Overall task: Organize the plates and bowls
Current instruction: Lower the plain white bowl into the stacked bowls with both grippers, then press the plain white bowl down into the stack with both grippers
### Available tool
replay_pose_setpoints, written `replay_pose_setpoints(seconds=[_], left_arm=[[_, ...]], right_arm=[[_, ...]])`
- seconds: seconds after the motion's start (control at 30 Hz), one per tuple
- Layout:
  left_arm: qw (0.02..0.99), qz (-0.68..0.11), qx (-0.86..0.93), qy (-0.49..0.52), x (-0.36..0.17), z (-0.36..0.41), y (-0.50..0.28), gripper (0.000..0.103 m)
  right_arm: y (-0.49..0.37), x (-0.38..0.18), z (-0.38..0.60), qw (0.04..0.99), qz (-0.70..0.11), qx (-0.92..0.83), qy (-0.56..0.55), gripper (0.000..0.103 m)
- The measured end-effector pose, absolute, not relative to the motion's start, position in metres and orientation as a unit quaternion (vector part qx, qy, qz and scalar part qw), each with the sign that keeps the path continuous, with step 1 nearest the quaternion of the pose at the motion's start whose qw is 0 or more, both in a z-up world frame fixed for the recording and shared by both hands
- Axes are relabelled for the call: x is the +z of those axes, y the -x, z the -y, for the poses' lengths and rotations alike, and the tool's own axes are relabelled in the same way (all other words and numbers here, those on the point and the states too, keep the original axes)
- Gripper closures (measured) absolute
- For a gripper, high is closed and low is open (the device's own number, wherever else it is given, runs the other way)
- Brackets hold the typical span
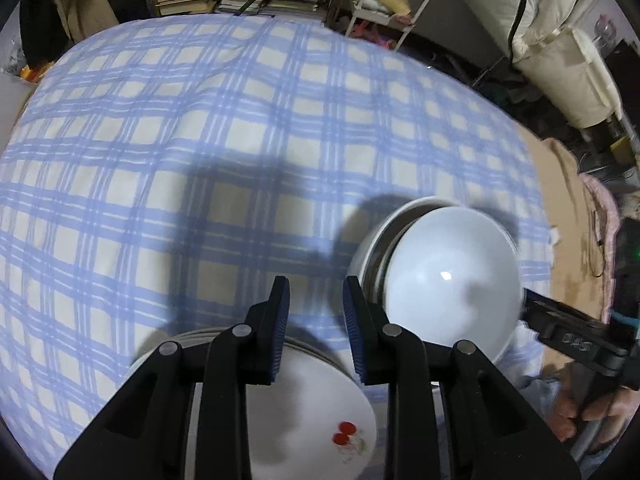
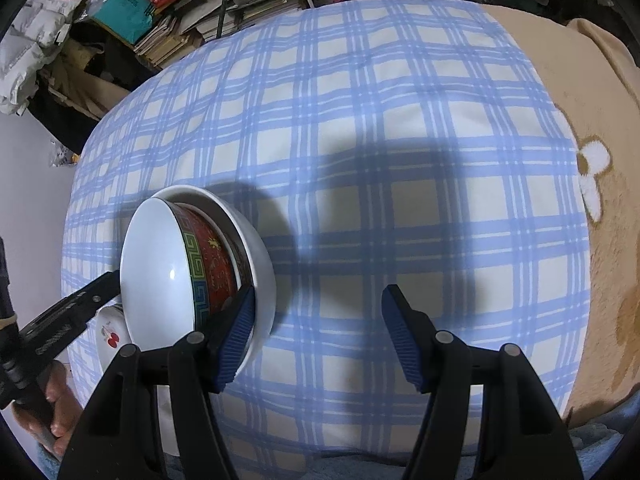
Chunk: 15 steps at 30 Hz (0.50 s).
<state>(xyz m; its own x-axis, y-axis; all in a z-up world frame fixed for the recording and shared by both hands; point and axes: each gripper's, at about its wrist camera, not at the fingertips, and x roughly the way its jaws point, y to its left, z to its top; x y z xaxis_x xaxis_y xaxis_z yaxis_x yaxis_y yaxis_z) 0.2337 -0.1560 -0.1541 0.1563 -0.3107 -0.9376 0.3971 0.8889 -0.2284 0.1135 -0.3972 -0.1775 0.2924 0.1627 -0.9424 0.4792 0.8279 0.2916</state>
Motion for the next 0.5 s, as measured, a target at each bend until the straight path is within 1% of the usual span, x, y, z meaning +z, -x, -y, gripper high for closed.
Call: replay_pose_setpoints(seconds=[0.13, 0.5], left_arm=[[0.752, -0.606, -0.258, -0.024, -0.149, 0.155, -0.235, 0.076], [0.751, -0.61, -0.241, -0.077, -0.162, 0.17, -0.225, 0.076]], right_arm=[[-0.113, -0.179, 0.399, 0.756, -0.586, -0.105, -0.272, 0.034], [-0.113, -0.179, 0.398, 0.754, -0.589, -0.106, -0.271, 0.035]])
